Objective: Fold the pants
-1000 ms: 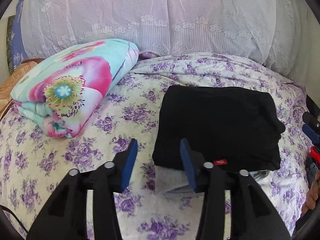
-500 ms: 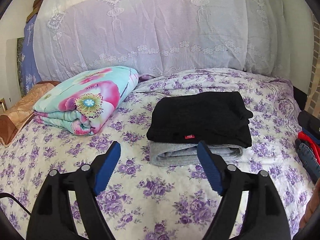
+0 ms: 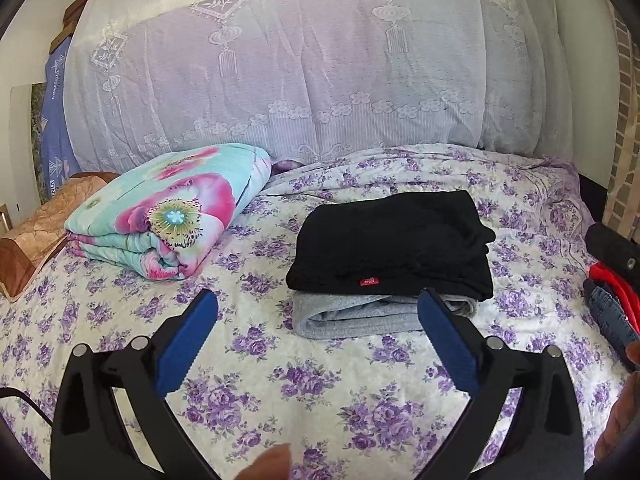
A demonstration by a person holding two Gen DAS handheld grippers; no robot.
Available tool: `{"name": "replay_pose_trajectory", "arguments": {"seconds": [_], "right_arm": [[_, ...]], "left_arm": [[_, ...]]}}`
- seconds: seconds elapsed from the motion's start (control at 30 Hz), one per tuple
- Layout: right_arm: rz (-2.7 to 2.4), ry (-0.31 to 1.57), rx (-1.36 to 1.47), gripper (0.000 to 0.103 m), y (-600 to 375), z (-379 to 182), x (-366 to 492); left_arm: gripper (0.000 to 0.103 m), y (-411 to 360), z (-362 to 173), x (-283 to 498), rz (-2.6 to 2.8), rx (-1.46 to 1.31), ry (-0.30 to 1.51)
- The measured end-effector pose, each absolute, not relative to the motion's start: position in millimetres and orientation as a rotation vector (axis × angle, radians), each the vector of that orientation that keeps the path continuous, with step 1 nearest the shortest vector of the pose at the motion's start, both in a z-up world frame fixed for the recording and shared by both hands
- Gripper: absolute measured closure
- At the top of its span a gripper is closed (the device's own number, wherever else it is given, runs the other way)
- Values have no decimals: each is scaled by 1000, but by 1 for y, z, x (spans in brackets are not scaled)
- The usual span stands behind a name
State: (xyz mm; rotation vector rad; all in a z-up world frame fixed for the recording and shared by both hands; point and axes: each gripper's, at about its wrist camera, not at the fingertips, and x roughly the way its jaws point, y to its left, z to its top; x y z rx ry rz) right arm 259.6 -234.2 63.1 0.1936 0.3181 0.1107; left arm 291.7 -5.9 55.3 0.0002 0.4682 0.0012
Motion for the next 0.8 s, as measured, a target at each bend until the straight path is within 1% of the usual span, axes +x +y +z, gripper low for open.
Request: {"name": "replay_pose_trajectory", "arguments": {"seconds": [0.17,0.4,0.8], "right_arm": [[102,359,250,4,-238,61,285],[114,418,213,4,-232,39,306],[119,419,199,4,-230,38,301]], "left_arm": [[5,-12,53,312,0,-25,486],[5,-23,25,319,-21,40,526],[5,-20,34,312,-51,17,539]]}}
